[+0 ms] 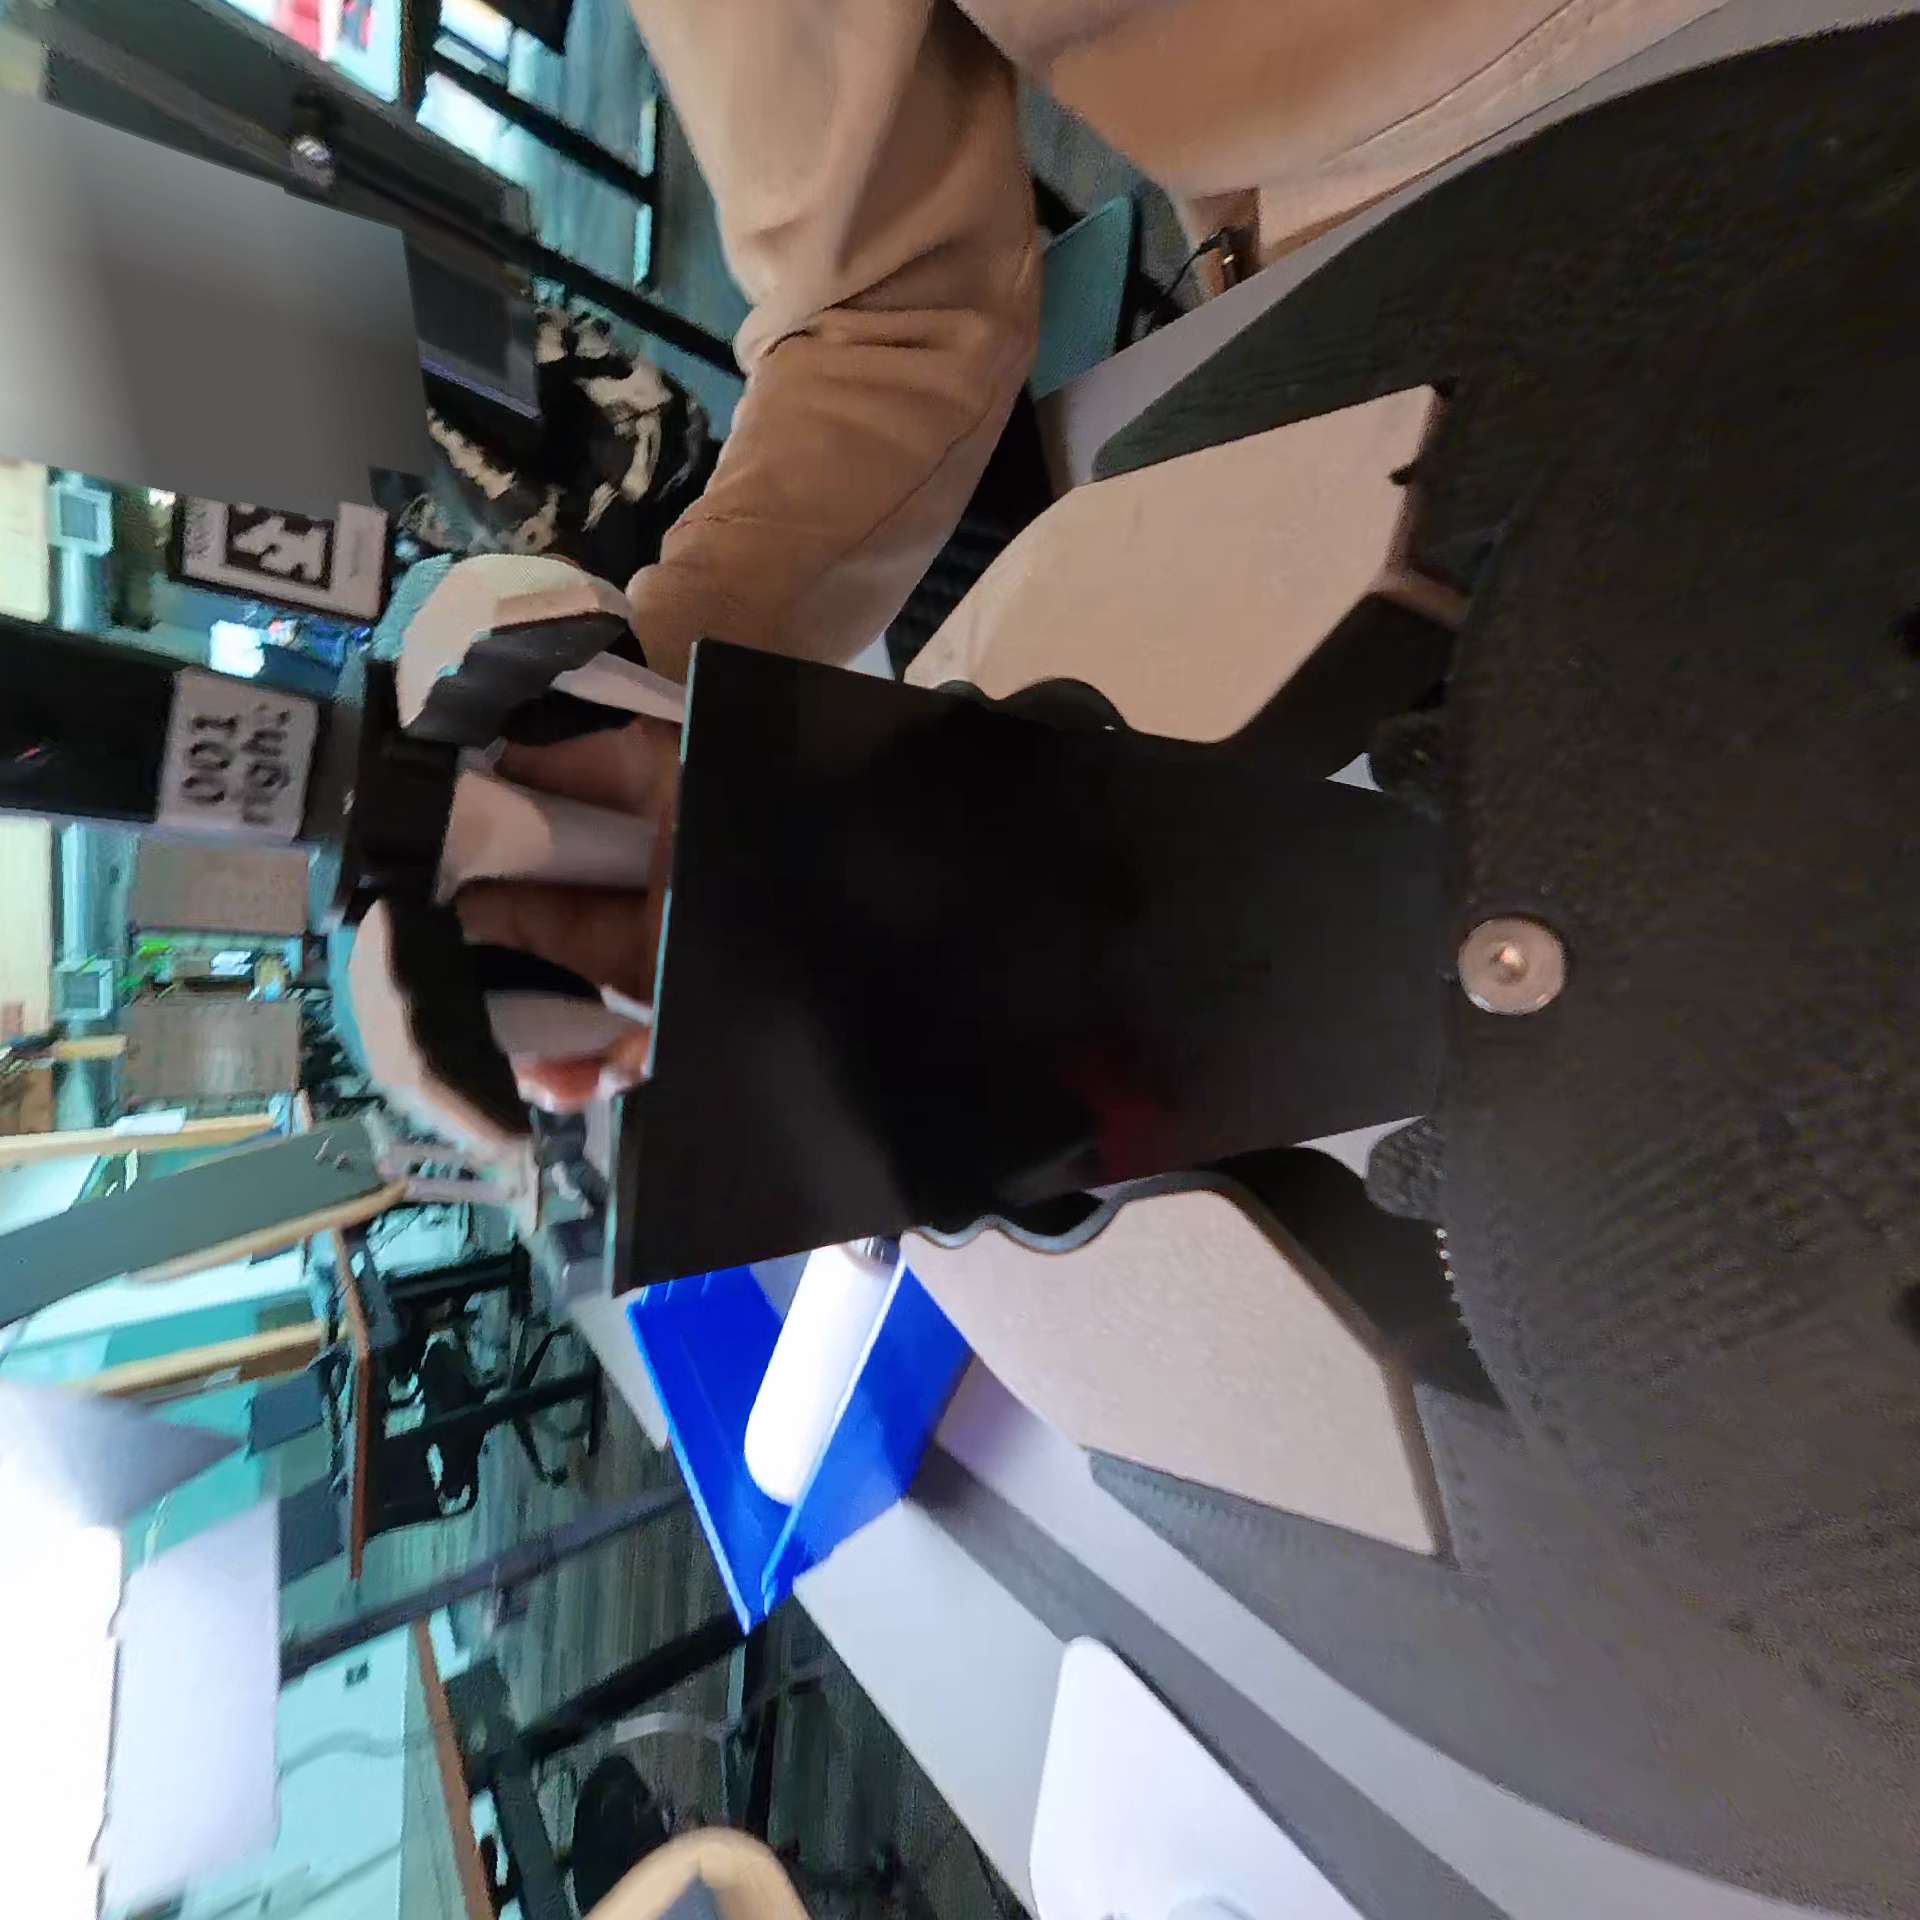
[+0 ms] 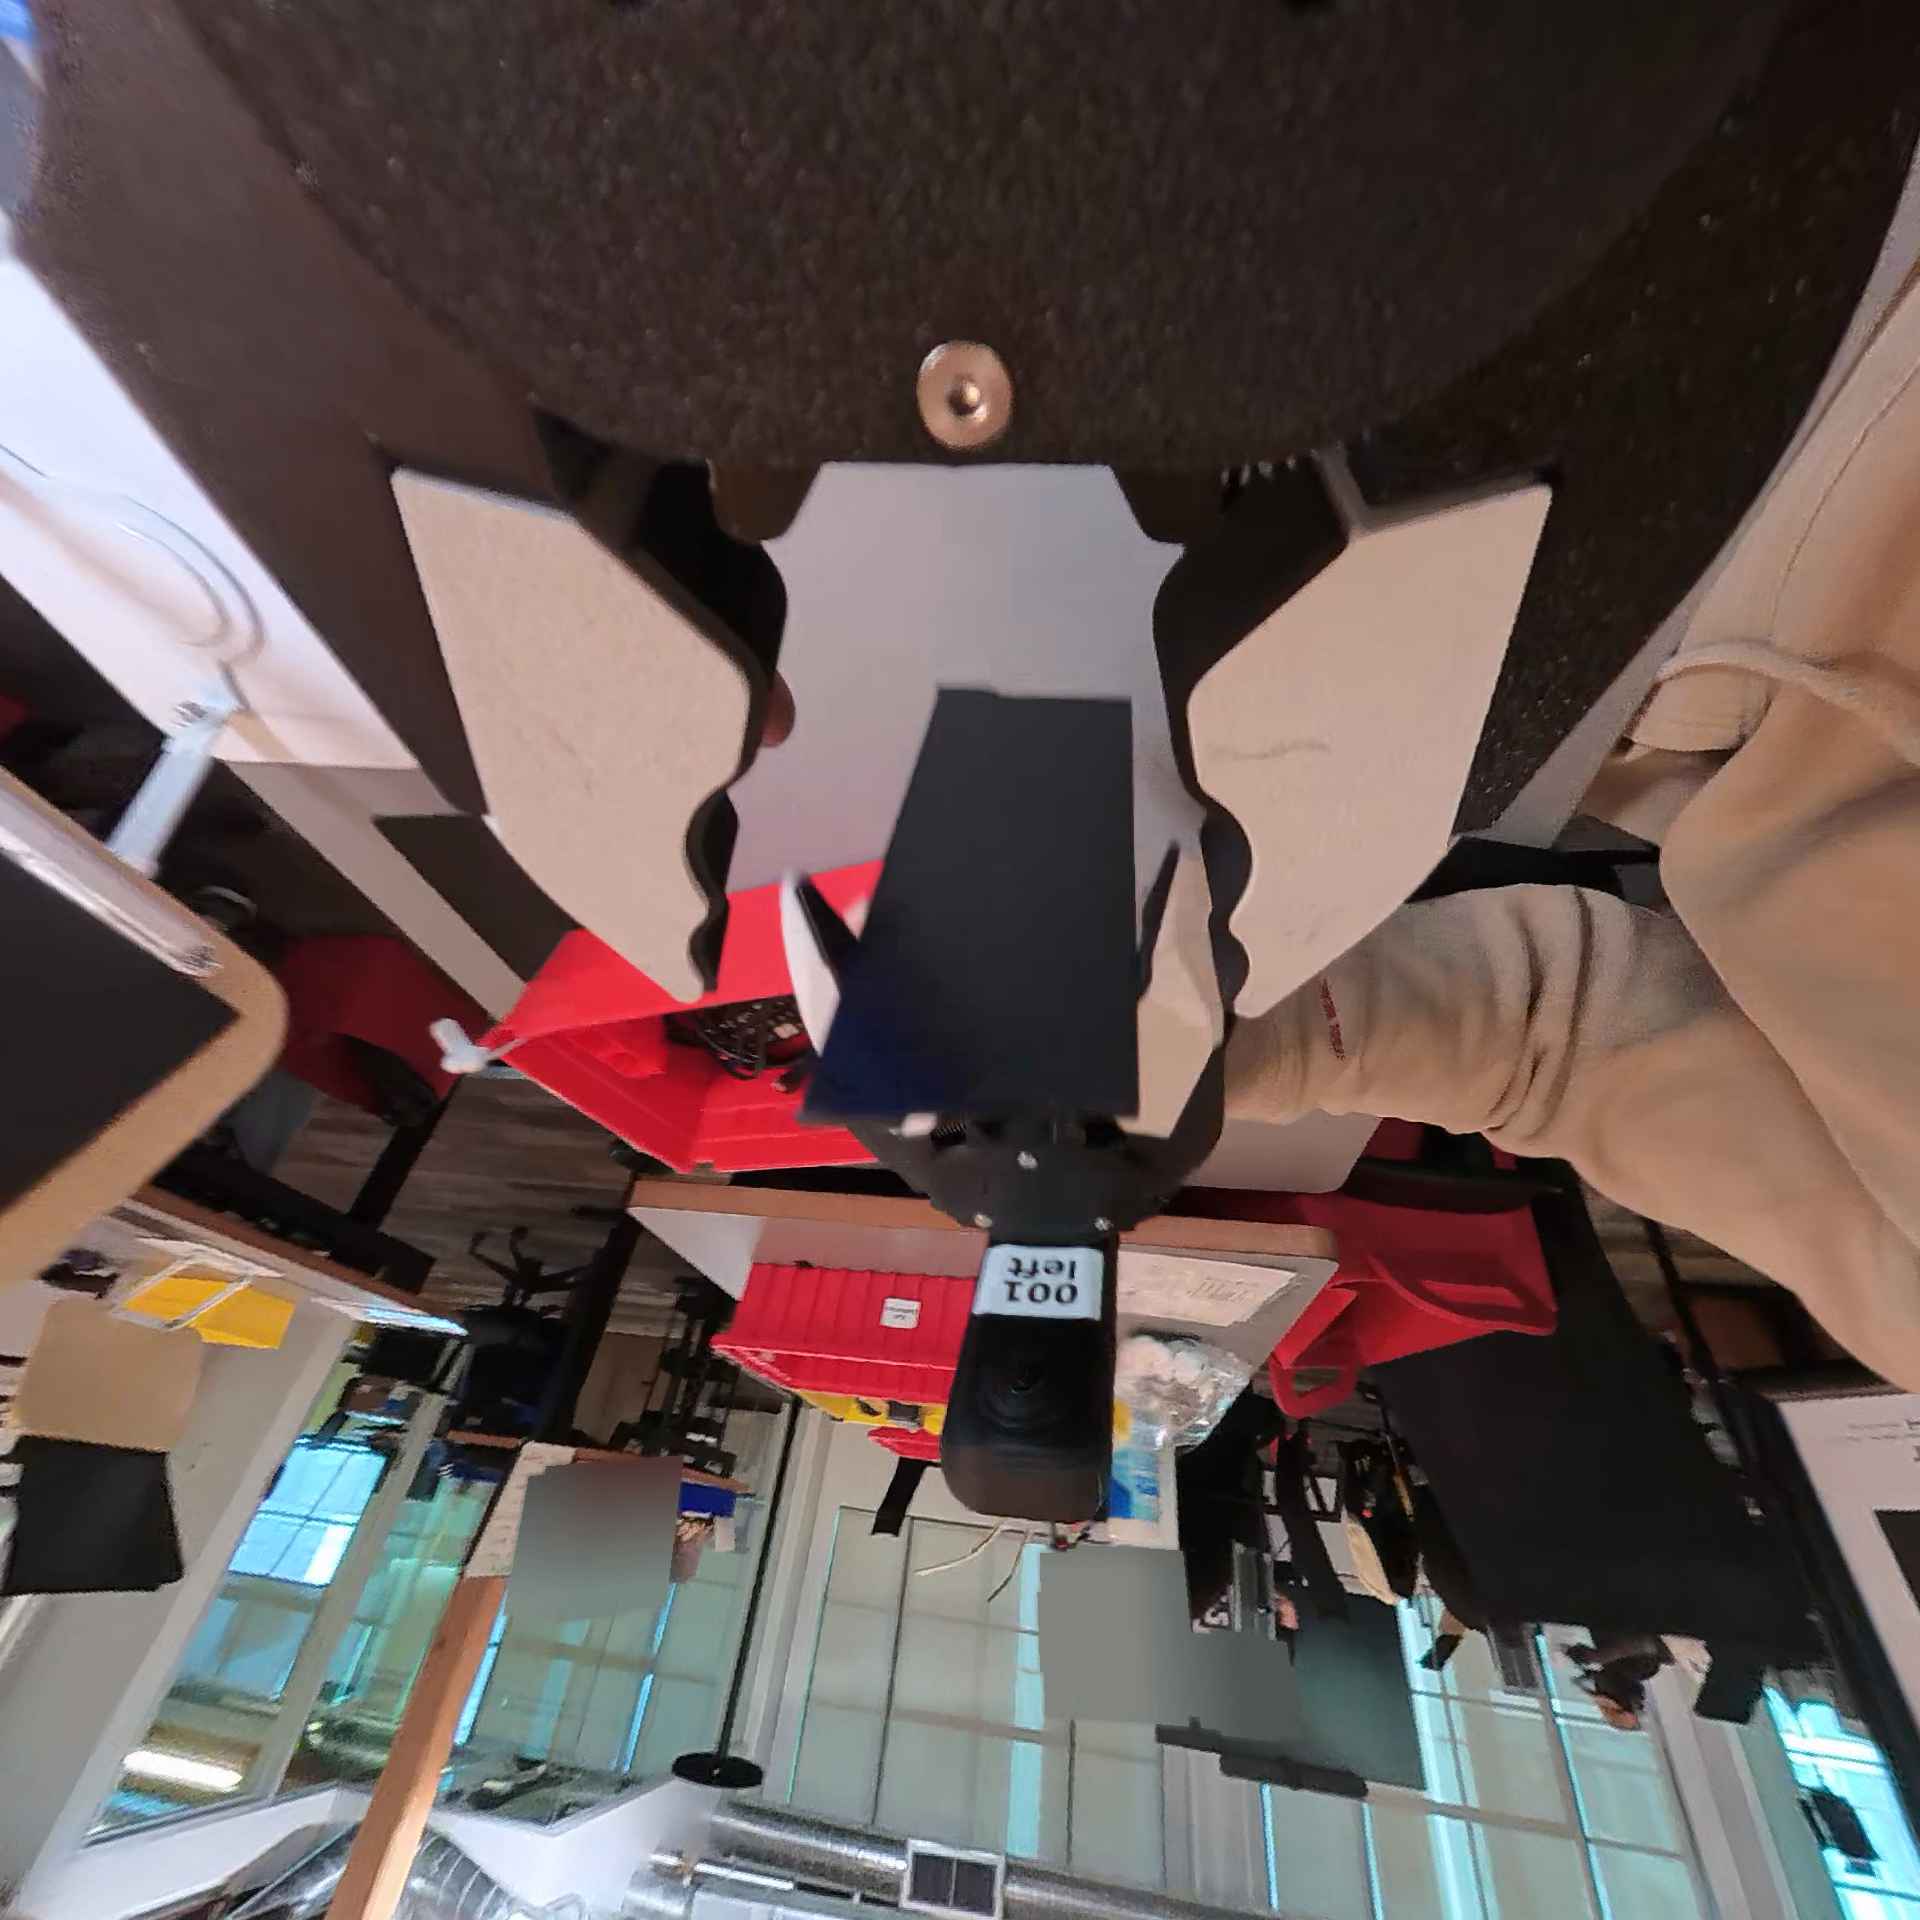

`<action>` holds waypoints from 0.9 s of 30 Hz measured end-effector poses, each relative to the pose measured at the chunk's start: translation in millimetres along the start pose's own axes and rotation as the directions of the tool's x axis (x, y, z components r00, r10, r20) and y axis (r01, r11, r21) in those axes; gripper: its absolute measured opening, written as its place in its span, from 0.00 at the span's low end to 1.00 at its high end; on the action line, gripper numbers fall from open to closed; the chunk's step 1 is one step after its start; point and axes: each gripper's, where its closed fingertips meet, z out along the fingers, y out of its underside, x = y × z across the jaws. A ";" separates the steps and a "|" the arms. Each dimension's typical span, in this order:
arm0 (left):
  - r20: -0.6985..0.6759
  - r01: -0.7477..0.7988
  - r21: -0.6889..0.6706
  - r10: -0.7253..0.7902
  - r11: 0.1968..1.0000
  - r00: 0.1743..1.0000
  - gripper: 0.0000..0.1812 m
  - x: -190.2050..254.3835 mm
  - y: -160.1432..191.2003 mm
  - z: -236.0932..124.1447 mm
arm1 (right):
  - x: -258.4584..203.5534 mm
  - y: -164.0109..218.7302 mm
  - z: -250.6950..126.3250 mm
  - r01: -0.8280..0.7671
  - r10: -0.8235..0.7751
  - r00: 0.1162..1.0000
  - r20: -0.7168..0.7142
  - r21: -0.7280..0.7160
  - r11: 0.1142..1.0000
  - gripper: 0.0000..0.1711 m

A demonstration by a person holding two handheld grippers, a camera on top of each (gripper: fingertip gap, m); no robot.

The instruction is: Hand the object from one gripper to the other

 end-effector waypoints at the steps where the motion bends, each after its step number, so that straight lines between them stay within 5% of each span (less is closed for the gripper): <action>1: 0.025 0.010 0.022 -0.010 1.000 1.000 0.49 -7.9 -4.9 -9.4 | 6.0 -1.1 -11.7 0.004 -0.004 1.000 -0.020 0.000 1.000 0.52; 9: 0.148 0.018 0.165 -0.043 0.986 0.988 0.50 -38.8 -38.2 -71.7 | 44.8 11.5 -70.2 -0.041 0.042 0.989 -0.143 0.010 0.999 0.52; 24: 0.027 0.006 0.266 -0.014 0.964 1.000 0.49 7.4 -61.0 -31.0 | -17.4 80.1 78.3 -0.018 0.031 0.998 0.063 -0.187 0.982 0.61; 27: 0.001 0.004 0.293 -0.005 0.956 1.000 0.50 12.9 -64.6 -30.3 | -24.1 78.3 87.3 0.015 -0.004 0.998 0.060 -0.174 0.985 0.51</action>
